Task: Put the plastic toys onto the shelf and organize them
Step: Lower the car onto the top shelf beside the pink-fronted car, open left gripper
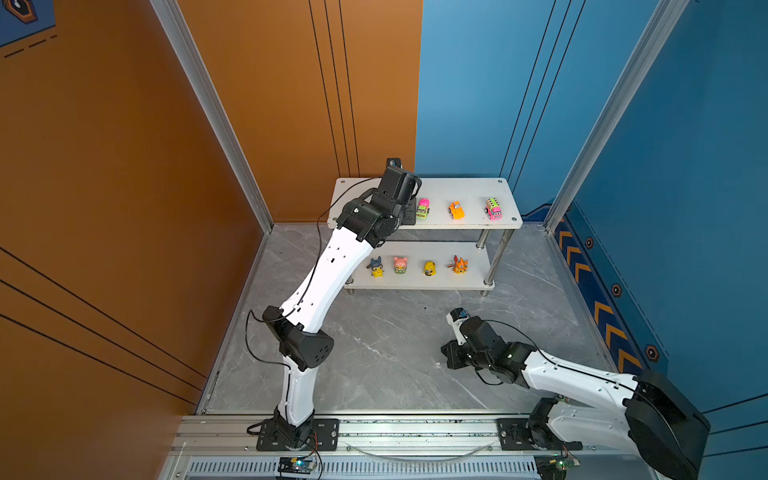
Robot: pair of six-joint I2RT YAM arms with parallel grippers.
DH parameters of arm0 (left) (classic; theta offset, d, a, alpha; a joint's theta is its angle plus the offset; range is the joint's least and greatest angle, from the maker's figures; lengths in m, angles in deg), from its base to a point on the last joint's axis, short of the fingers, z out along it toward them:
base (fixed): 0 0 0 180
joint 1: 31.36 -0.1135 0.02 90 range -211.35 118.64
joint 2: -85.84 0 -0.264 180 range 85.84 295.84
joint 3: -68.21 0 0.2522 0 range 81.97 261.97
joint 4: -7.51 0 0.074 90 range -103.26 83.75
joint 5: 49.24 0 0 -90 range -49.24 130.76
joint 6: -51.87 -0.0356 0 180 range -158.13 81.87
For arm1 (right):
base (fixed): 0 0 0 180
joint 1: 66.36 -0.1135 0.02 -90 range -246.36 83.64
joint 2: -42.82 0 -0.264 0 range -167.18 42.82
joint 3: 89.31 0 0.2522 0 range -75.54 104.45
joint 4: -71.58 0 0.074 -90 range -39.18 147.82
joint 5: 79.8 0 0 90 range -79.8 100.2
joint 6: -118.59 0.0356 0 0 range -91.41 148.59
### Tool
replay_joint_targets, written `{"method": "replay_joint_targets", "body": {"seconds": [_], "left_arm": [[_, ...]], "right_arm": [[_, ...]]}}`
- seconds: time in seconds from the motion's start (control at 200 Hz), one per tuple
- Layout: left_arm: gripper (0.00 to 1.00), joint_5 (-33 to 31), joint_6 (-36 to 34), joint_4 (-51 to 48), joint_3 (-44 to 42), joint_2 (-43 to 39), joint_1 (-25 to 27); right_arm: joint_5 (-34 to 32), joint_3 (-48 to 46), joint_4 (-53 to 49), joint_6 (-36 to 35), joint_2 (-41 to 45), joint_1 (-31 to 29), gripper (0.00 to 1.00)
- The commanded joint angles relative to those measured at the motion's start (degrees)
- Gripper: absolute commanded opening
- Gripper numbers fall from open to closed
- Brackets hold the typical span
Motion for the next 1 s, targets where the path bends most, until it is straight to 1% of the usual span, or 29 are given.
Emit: {"method": "replay_joint_targets", "body": {"seconds": [0.0,0.265,0.431,0.576,0.731,0.836,0.911,0.996], "left_arm": [[0.14,-1.6,0.8,-1.7,-1.8,-2.7,-0.3],[0.14,-5.2,1.0,-2.1,-4.0,-5.3,-0.8],[0.15,-4.8,1.6,-2.0,-4.8,-5.9,-1.3],[0.22,-4.3,2.2,-2.0,-4.2,-4.7,-1.5],[0.23,-3.9,3.1,-2.0,-4.5,-4.4,-1.4],[0.35,-4.0,3.5,-2.0,-5.1,-4.8,-1.5],[0.38,-4.2,3.6,-2.0,-5.5,-5.0,-1.5],[0.39,-4.2,3.6,-2.0,-5.5,-5.1,-1.4]], "right_arm": [[1.5,-0.7,2.1,0.4,-1.3,0.3,0.00],[1.8,-1.5,3.3,0.8,-1.8,-0.1,0.00],[1.9,-1.7,3.6,0.9,-1.7,-0.2,0.00],[1.9,-2.0,3.5,1.0,-1.3,-0.4,0.00],[1.3,-2.2,2.7,0.8,-0.4,-0.3,0.00],[1.2,-2.0,2.4,0.7,-0.1,-0.1,0.00],[1.2,-2.0,2.3,0.7,0.0,-0.1,0.00],[1.2,-2.0,2.2,0.8,0.2,-0.1,0.00]]}}
